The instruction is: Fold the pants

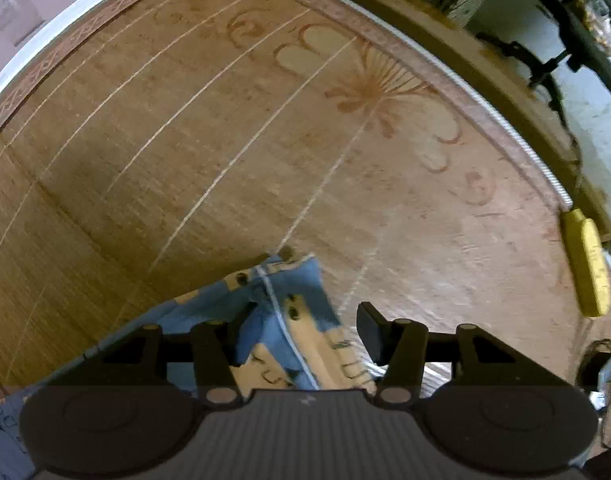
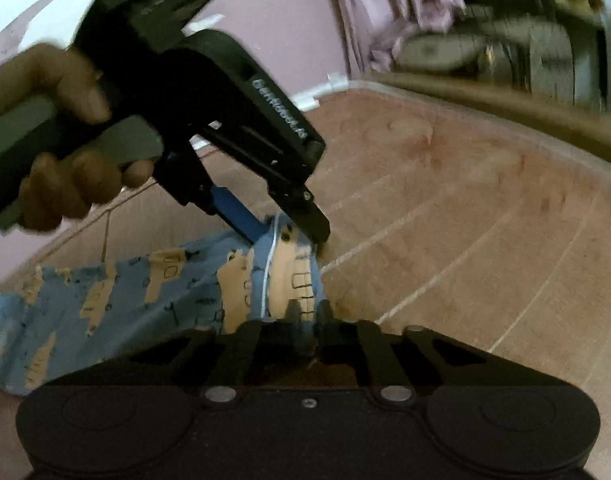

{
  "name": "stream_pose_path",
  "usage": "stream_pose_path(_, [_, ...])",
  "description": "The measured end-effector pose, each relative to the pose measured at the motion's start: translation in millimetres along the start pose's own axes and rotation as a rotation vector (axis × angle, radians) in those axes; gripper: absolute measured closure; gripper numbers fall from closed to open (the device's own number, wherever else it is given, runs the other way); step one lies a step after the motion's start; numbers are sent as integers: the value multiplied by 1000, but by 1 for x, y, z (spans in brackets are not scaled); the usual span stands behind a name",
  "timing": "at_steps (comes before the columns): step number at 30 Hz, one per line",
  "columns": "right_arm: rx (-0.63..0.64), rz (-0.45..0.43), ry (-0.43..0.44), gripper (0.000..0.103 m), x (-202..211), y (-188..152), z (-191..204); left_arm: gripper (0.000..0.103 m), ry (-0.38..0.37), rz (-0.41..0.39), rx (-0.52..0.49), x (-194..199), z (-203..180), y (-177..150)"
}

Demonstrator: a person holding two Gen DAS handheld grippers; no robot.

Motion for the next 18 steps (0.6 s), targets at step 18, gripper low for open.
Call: stream_pose_path(18, [204,-21,11,99,0,-10,25,46,22,88,-8,-12,-17,1])
Point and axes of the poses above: each gripper's, at about its wrist camera, not at the fingertips, and x roughly against the way its jaws point, z to its left, y to its top, the point moved 9 cm from there along -x, roughly the way its jaws point, and after that the axes turned 15 degrees about -x, right-handed, at the moved point
